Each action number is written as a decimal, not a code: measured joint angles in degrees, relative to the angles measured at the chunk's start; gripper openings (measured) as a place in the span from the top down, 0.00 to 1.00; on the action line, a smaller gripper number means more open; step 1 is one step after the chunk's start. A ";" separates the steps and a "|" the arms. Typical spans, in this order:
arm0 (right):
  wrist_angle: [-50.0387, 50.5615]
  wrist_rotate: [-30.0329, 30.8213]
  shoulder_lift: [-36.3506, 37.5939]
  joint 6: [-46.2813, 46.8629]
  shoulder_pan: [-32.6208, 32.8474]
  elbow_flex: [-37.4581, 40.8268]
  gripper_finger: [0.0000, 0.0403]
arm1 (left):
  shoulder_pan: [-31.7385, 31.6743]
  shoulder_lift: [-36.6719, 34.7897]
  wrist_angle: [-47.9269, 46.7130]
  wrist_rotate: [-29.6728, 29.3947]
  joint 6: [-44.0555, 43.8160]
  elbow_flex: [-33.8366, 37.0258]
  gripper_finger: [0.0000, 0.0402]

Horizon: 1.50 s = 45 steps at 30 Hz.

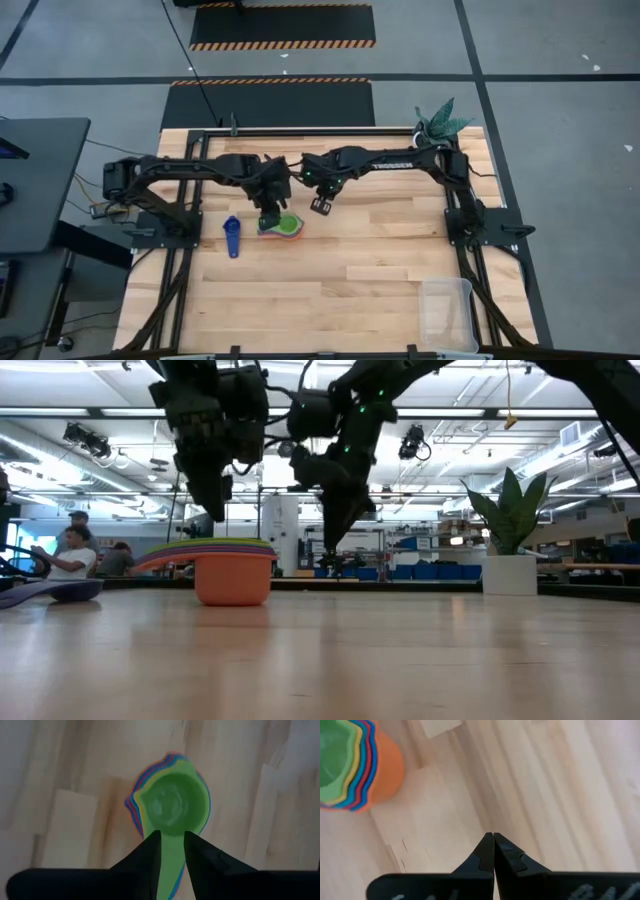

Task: Nest measuring cups in basket
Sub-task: Stack the dark blue measuring cup on top of the green measuring cup

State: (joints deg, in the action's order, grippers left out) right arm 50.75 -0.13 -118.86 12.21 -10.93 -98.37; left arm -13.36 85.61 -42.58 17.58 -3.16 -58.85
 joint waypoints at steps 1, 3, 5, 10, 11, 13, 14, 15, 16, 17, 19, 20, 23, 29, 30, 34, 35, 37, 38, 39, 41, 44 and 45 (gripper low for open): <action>1.01 0.65 0.85 0.00 0.11 0.00 1.00 | -0.25 -0.73 -0.69 -0.04 0.04 -0.26 0.77; 2.68 1.93 2.66 0.39 0.43 0.00 1.00 | -1.10 -2.84 -3.53 0.00 0.13 -0.37 0.77; 4.15 2.53 4.76 1.06 0.89 0.00 1.00 | -2.20 -5.02 -5.42 0.00 -0.09 -0.48 0.77; 4.75 4.61 10.29 1.52 2.35 -0.09 1.00 | -3.83 -9.72 -8.21 -0.01 -4.02 -0.48 0.77; 4.67 5.24 11.37 1.78 2.67 -0.11 1.00 | -3.92 -10.38 -8.24 0.00 -4.49 -0.46 0.77; 4.75 6.72 13.22 2.62 3.26 -0.11 1.00 | -3.88 -11.61 -7.81 0.03 -4.88 -0.48 0.77; 4.80 7.59 14.07 2.90 3.48 -0.11 1.00 | -3.87 -12.12 -7.96 0.03 -4.27 -0.46 0.77; 4.85 8.43 14.93 3.11 3.72 -0.11 1.00 | -3.88 -12.47 -7.63 0.05 -3.84 -0.46 0.77; 4.81 9.25 15.79 3.22 3.93 -0.11 1.00 | -3.79 -12.51 -7.09 0.03 -3.45 -0.49 0.77; 4.67 9.87 16.55 3.26 4.17 -0.11 1.00 | -3.79 -12.40 -7.29 0.02 -3.38 -0.49 0.77; 4.43 10.50 17.81 3.31 4.64 -0.17 1.00 | -3.90 -12.24 -8.92 -0.07 -4.26 -0.37 0.77; 4.48 10.76 18.28 3.38 4.85 -0.17 1.00 | -4.06 -12.23 -9.80 -0.34 -5.41 -0.39 0.77; 4.59 10.96 19.30 3.42 5.37 -0.17 1.00 | -4.22 -12.09 -16.43 -3.81 -10.17 -0.39 0.79; 4.56 11.13 20.19 3.01 5.83 -0.17 1.00 | -4.14 -12.23 -32.25 -10.26 -28.33 -0.02 0.81; 4.58 11.11 20.19 2.75 5.83 -0.17 1.00 | -3.94 -12.24 -32.67 -10.34 -31.54 0.58 0.81; 4.52 11.13 20.19 1.74 5.81 -0.17 1.00 | -2.80 -12.22 -32.57 -10.49 -37.11 4.32 0.81; 4.49 11.12 20.19 1.59 5.83 -0.17 1.00 | -2.39 -12.22 -32.31 -10.51 -38.22 5.54 0.81; 4.47 11.08 20.18 1.27 5.83 -0.17 1.00 | -1.47 -12.22 -30.75 -10.37 -39.34 8.01 0.81; 4.45 11.07 20.16 1.16 5.83 -0.17 1.00 | -1.06 -12.22 -29.49 -10.30 -39.80 9.07 0.81; 4.37 11.07 20.16 1.16 5.83 -0.15 1.00 | -0.65 -12.22 -28.40 -10.11 -40.05 9.89 0.81; 4.02 11.07 20.16 1.14 5.83 -0.15 0.99 | -0.06 -12.22 -27.20 -8.85 -38.80 10.86 0.81; 2.90 10.97 20.12 1.14 5.85 -0.13 0.99 | 0.19 -12.22 -25.37 -8.52 -36.71 11.10 0.82; 2.37 10.96 20.12 1.12 5.85 -0.13 0.99 | 0.17 -12.22 -25.07 -8.87 -36.72 11.10 0.84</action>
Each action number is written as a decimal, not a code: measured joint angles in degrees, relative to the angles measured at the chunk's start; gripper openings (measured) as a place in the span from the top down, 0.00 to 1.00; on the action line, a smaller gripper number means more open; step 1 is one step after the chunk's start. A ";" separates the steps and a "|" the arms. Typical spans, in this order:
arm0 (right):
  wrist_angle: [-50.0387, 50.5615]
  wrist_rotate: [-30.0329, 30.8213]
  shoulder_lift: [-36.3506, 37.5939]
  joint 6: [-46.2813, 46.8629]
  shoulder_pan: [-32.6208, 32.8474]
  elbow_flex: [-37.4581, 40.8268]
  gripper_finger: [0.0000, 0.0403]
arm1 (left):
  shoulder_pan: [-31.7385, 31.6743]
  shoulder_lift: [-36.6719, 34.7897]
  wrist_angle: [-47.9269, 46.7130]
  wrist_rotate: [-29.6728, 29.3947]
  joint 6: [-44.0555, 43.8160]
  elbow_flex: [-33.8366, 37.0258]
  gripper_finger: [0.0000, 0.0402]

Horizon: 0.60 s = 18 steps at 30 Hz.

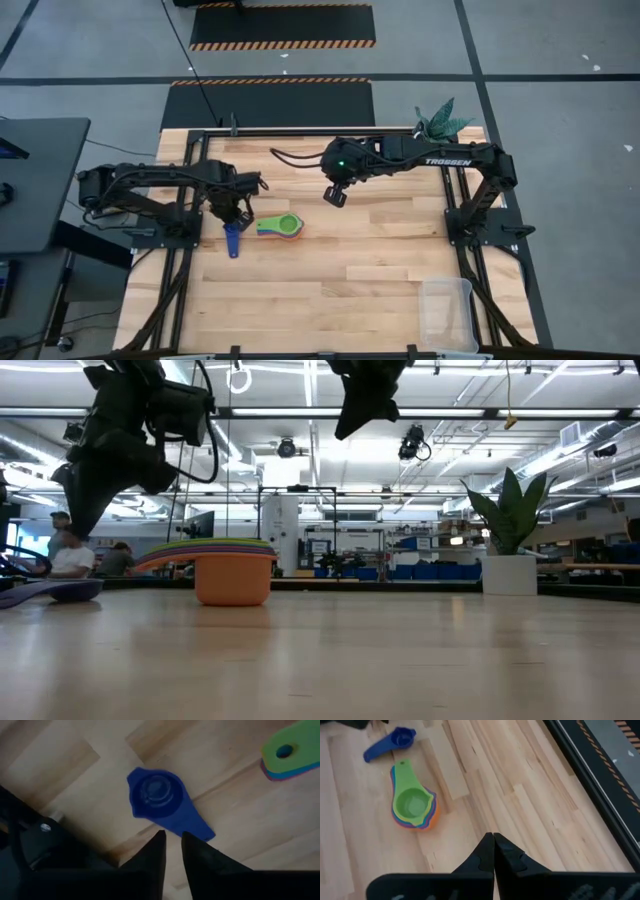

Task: Nest measuring cups in basket
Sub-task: Stack the dark blue measuring cup on top of the green measuring cup

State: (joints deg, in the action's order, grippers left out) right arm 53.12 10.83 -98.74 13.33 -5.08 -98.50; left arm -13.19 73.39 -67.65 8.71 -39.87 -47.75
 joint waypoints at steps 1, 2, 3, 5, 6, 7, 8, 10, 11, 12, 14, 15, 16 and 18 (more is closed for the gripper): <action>-0.56 0.00 0.00 0.01 0.00 0.00 0.99 | -0.07 -0.01 0.07 -0.33 0.01 0.00 0.85; -1.08 0.00 0.00 0.01 0.00 0.00 0.99 | -0.15 -0.01 0.03 -0.59 0.21 0.02 0.88; -1.53 0.00 -0.01 0.00 0.00 0.00 0.99 | -0.13 -0.01 0.04 -0.97 0.92 0.01 0.90; -1.97 -0.02 -0.02 0.01 0.00 0.00 0.99 | -0.12 -0.01 0.09 -1.18 3.40 0.01 0.95; -2.16 -0.02 -0.02 -0.01 0.00 0.00 0.99 | -0.03 0.01 0.18 -1.18 4.51 0.00 0.97; -2.21 -0.02 -0.04 0.01 0.00 0.00 0.99 | 0.18 -0.01 0.24 -1.05 4.86 0.00 0.98; -2.21 -0.02 -0.04 0.01 0.00 0.00 0.99 | 0.33 0.00 0.36 -1.23 4.77 0.03 0.98; -2.20 -0.12 -0.04 0.15 0.00 0.00 0.99 | 0.33 -0.01 1.26 -1.38 3.83 0.51 0.98; -2.21 -0.35 -0.04 0.15 0.00 0.00 0.99 | 0.31 0.02 1.45 -1.46 3.02 0.85 0.97; -2.21 -0.42 -0.04 0.15 0.00 0.00 0.99 | 0.31 0.02 1.77 -1.64 2.55 1.37 0.96; -2.32 -0.44 -0.04 0.37 0.01 0.00 0.99 | 0.31 0.03 2.86 -1.81 0.19 2.90 0.93; -2.38 -0.44 -0.04 0.63 0.04 0.00 0.99 | 0.31 0.04 3.60 -1.84 -1.43 3.71 0.91; -2.40 -0.43 -0.04 0.95 0.07 0.00 0.99 | 0.31 0.04 4.26 -1.84 -2.99 4.57 0.90; -2.53 -0.44 -0.04 1.25 0.11 0.00 0.99 | 0.30 0.06 4.99 -1.88 -5.11 6.05 0.88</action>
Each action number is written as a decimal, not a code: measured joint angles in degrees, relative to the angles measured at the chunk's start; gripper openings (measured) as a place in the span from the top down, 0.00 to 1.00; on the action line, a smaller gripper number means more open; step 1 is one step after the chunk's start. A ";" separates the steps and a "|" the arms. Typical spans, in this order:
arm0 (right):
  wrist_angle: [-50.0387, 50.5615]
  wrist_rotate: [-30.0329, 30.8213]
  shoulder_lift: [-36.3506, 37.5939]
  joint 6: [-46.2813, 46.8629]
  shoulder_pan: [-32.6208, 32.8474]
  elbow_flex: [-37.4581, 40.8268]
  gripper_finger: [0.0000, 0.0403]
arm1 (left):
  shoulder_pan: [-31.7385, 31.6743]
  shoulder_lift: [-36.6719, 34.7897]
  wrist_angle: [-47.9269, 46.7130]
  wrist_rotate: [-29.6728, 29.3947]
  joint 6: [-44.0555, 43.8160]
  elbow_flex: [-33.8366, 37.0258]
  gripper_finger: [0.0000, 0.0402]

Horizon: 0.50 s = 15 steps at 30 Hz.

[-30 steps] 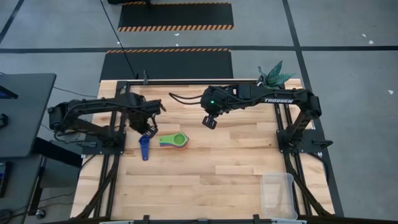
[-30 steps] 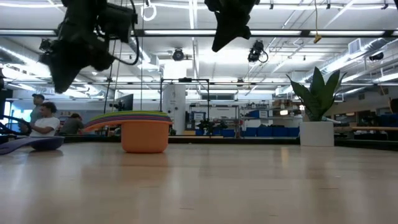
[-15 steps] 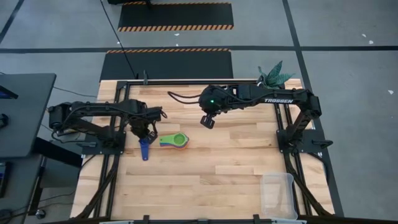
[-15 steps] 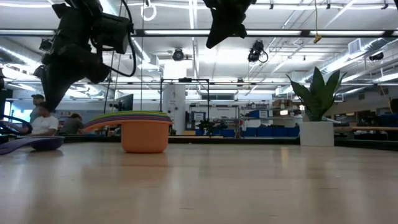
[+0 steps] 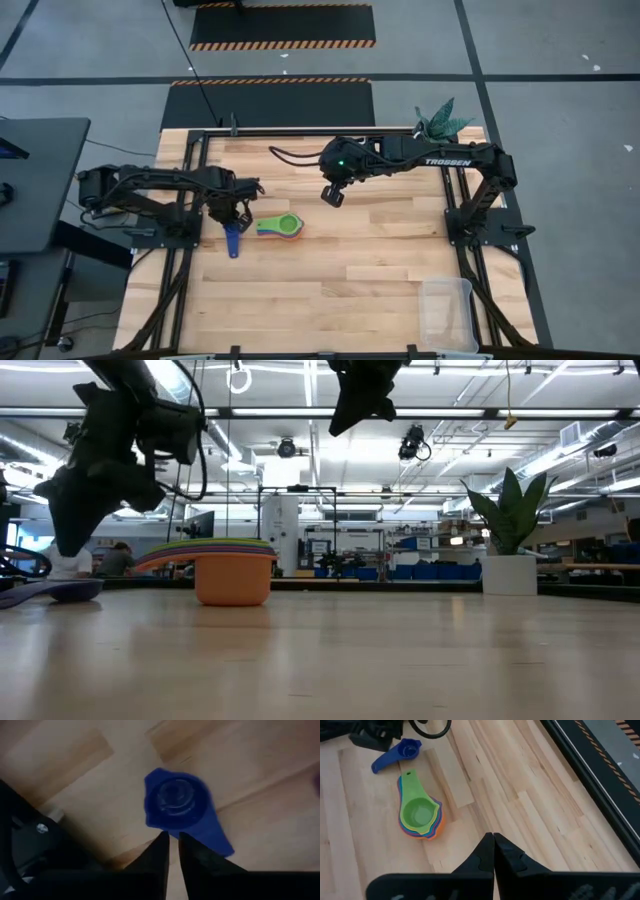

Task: Nest measuring cups in basket
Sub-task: Stack the dark blue measuring cup on top of the green measuring cup

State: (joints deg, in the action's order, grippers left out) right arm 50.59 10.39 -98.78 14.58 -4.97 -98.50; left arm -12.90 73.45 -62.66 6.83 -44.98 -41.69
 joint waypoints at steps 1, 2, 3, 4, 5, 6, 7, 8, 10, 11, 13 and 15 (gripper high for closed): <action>0.02 -0.02 0.00 0.01 0.00 0.00 0.99 | -0.01 0.00 0.55 -0.11 -0.85 0.66 0.87; 0.01 -0.01 0.00 0.01 0.00 0.00 0.99 | -0.03 0.00 1.38 -0.37 -1.06 1.17 0.86; -0.01 0.00 0.00 -0.05 0.00 0.01 0.99 | -0.05 0.00 2.12 -0.90 -1.02 1.62 0.86; -0.15 0.00 0.00 -0.19 0.00 0.02 0.99 | -0.05 0.00 2.76 -2.05 -0.57 2.09 0.85; -0.58 0.00 0.00 -0.33 -0.01 0.02 0.99 | -0.04 0.02 2.98 -3.42 -0.35 2.42 0.85; -1.25 -0.02 0.00 -0.65 -0.02 0.02 0.99 | -0.05 0.00 2.98 -4.76 -0.48 2.71 0.85; -1.86 -0.02 0.00 -0.89 0.00 0.02 0.99 | -0.05 0.00 2.94 -6.10 -0.52 2.94 0.85; -2.56 -0.02 0.00 -1.14 0.00 0.02 0.99 | -0.05 0.00 2.92 -7.37 -0.49 3.08 0.85; -3.77 -0.02 0.00 -1.67 -0.01 0.02 0.99 | -0.05 0.00 3.04 -9.12 -0.49 3.13 0.85; -4.33 -0.02 -0.02 -1.98 -0.02 0.02 0.99 | -0.05 0.00 3.21 -9.39 -0.82 3.13 0.85; -5.18 -0.02 -0.02 -2.66 -0.02 0.02 0.99 | -0.05 0.00 3.74 -9.32 -0.89 3.13 0.85; -5.32 -0.02 -0.02 -2.79 -0.02 0.02 0.99 | -0.03 0.00 3.81 -9.20 -0.84 3.13 0.85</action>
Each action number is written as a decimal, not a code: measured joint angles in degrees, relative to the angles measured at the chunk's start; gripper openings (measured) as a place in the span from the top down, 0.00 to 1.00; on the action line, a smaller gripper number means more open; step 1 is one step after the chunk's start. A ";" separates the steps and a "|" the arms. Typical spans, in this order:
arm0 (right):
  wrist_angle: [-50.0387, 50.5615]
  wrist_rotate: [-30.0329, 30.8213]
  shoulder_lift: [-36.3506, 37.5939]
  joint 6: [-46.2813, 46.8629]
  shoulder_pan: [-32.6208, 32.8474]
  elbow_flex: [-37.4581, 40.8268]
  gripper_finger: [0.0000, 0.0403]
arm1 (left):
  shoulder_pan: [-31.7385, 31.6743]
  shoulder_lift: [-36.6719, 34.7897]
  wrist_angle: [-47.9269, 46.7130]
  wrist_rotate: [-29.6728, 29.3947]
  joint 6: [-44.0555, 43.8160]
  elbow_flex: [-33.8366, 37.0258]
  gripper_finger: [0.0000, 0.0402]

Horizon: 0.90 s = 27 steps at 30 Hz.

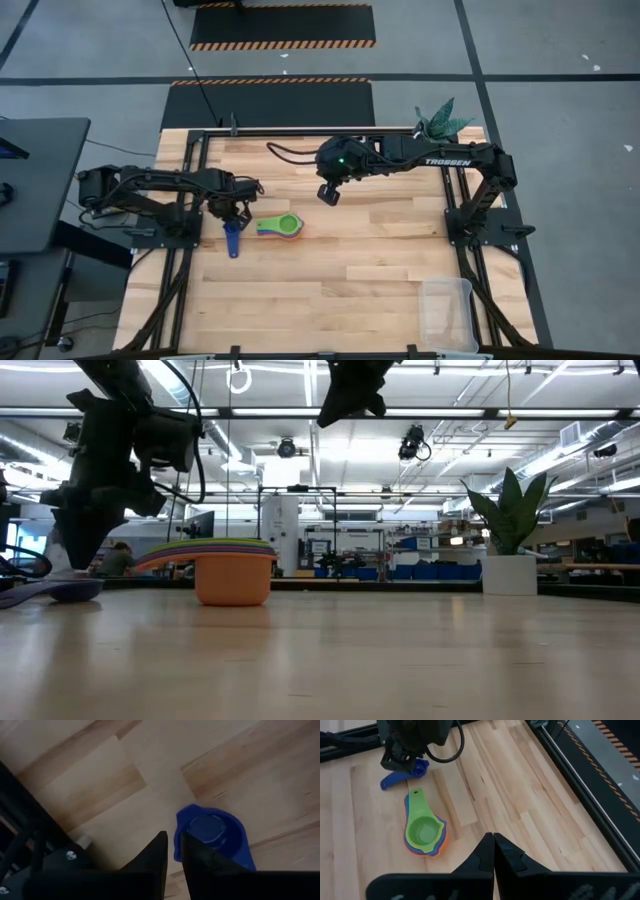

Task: Nest measuring cups in basket
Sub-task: Stack the dark blue measuring cup on top of the green measuring cup

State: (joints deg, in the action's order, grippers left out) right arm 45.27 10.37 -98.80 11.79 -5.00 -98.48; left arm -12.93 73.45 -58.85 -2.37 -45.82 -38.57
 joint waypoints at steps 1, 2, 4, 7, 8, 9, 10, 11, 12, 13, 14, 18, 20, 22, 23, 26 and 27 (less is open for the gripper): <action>-0.08 0.00 0.00 0.00 -0.06 0.00 0.99 | 0.00 0.00 0.08 0.00 0.00 0.00 0.85; -0.10 0.00 0.00 0.00 -0.06 0.00 0.99 | 0.00 0.00 0.30 0.00 0.01 0.00 0.85; -0.08 0.00 0.00 0.00 -0.10 0.00 0.99 | 0.00 0.00 0.42 0.01 0.00 0.00 0.85; -0.14 0.00 0.00 0.00 -0.08 0.00 0.99 | 0.04 0.00 0.30 0.41 0.03 0.00 0.87; -0.22 0.00 0.00 0.00 -0.08 0.00 0.99 | 0.04 0.00 0.24 0.68 0.05 0.00 0.89; -0.23 0.00 0.00 0.00 -0.08 0.00 0.99 | 0.04 0.00 0.24 0.92 0.17 0.00 0.92; -0.23 0.00 0.00 0.00 -0.08 0.00 0.99 | 0.04 0.00 0.26 1.29 0.93 0.00 0.95; -0.23 0.00 0.00 0.00 -0.08 0.00 0.99 | 0.04 0.00 0.30 1.81 1.76 0.00 0.97; -0.23 0.00 0.00 0.00 -0.08 0.00 0.99 | 0.04 0.00 0.28 2.41 2.61 0.00 0.98; -0.23 0.00 0.00 0.00 -0.08 0.00 0.99 | 0.04 0.00 0.26 2.90 3.07 0.00 0.98; -0.23 0.00 0.00 0.00 -0.08 0.00 0.99 | 0.04 0.00 0.26 3.10 3.64 0.00 0.98; -0.21 0.00 -0.01 0.00 -0.08 0.00 0.99 | 0.04 0.00 0.33 3.48 4.24 0.00 0.90; -0.21 0.00 -0.02 0.00 -0.08 0.00 0.99 | 0.04 0.02 0.31 3.50 4.26 0.00 0.85; -0.21 0.00 -0.02 0.00 -0.08 0.00 0.99 | 0.04 0.02 0.34 2.74 4.24 0.00 0.81; -0.21 0.00 -0.02 0.00 -0.08 0.00 0.99 | 0.04 0.02 0.35 2.00 4.20 0.00 0.79; -0.21 0.00 -0.02 0.00 -0.04 0.00 0.99 | 0.04 0.02 0.76 0.81 3.87 0.00 0.75; -0.21 0.00 -0.02 0.00 -0.04 0.00 0.99 | 0.04 0.02 0.90 0.81 3.19 0.00 0.74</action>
State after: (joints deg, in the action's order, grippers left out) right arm 45.06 10.37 -98.83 11.79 -5.04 -98.48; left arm -12.88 73.47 -57.95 -1.56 -42.63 -38.57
